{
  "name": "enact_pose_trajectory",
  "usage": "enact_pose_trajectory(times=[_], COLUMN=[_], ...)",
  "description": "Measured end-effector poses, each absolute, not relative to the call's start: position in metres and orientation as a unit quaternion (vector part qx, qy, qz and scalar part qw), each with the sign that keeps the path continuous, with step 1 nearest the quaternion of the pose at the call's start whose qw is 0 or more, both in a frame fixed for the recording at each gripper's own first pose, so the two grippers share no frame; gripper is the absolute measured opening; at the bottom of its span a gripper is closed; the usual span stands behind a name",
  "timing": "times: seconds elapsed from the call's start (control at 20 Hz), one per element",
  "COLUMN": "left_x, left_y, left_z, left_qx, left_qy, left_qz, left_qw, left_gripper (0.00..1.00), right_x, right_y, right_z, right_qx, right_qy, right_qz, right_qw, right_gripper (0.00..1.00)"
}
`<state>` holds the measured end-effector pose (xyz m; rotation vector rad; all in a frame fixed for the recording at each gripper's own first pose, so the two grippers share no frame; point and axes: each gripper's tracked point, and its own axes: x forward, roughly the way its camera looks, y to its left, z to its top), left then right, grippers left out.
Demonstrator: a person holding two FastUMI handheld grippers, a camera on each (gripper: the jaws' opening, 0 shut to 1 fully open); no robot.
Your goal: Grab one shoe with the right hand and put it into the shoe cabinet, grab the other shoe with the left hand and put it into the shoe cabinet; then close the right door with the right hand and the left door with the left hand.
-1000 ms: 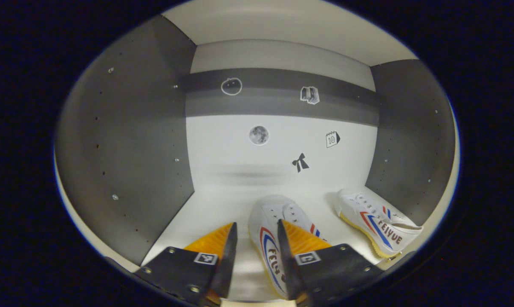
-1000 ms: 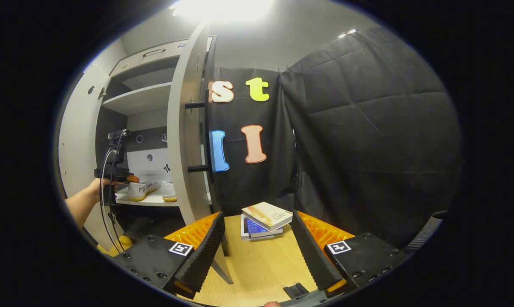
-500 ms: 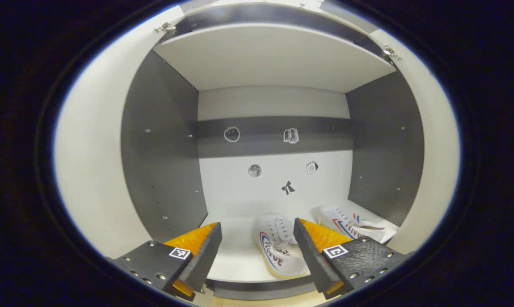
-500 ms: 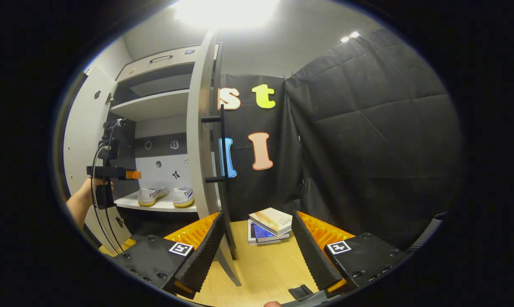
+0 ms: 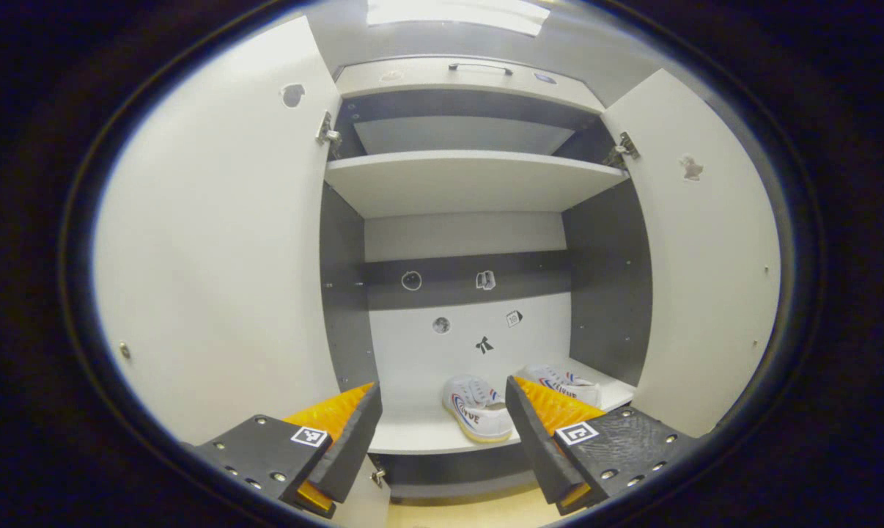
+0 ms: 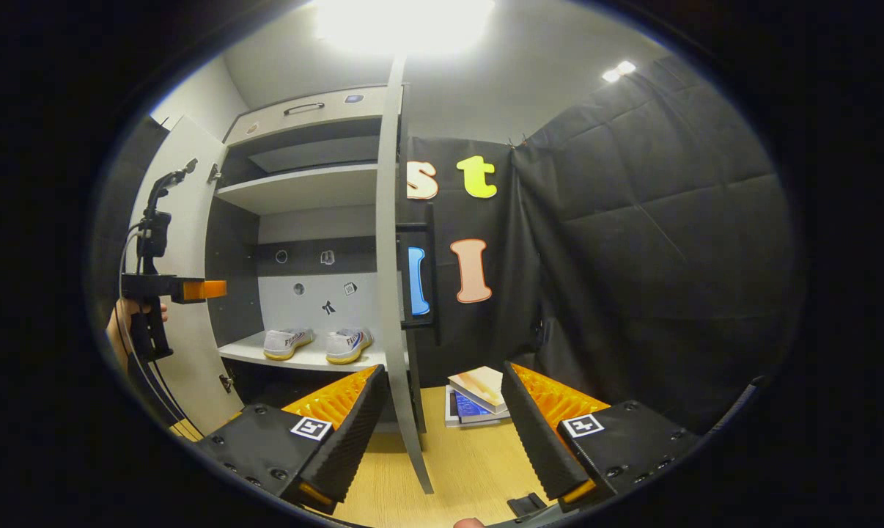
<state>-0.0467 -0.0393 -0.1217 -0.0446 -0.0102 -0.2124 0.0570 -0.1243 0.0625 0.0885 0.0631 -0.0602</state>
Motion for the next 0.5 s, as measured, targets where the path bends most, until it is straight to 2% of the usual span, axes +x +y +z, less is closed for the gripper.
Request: enact_pose_trajectory(times=[0.5], left_x=[-0.166], left_y=[0.000], left_z=[-0.146], left_qx=[-0.042], left_qy=[0.010], left_qz=[-0.104], left_qw=[0.994], left_gripper=[0.97], right_x=[0.058], right_y=[-0.098], right_z=[0.072], right_qx=[0.039], right_qy=[0.027], right_qz=[0.001], right_qw=[0.999], right_gripper=[0.98])
